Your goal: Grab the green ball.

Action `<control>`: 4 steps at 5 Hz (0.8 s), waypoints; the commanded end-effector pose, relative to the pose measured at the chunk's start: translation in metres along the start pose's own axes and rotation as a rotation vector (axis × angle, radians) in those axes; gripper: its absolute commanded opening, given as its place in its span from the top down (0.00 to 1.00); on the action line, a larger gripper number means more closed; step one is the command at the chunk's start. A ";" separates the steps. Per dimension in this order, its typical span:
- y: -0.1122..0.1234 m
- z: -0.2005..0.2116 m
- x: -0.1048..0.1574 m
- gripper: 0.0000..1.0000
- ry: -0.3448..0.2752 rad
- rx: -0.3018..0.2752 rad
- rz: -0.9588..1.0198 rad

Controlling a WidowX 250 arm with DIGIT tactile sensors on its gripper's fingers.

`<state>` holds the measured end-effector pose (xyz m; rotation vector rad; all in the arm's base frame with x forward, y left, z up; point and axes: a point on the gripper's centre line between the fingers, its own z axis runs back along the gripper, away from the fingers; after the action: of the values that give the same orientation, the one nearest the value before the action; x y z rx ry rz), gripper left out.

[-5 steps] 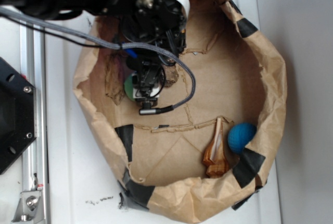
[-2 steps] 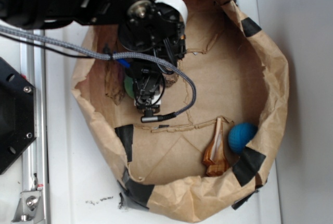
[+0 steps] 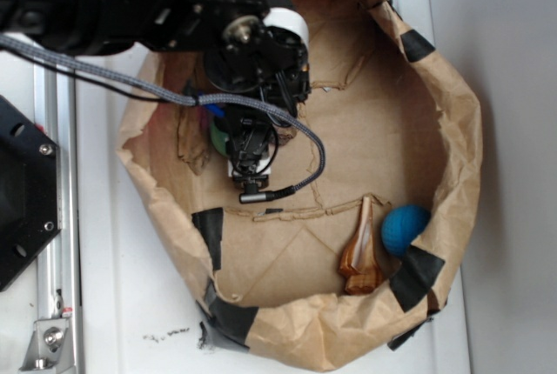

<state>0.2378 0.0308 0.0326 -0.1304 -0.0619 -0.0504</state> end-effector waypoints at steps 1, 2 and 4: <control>-0.011 -0.025 -0.018 0.00 0.015 0.028 -0.036; -0.020 -0.029 -0.034 0.00 0.026 0.014 -0.038; -0.027 -0.026 -0.055 1.00 -0.007 0.013 -0.008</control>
<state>0.1960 0.0093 0.0118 -0.1067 -0.1084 -0.0611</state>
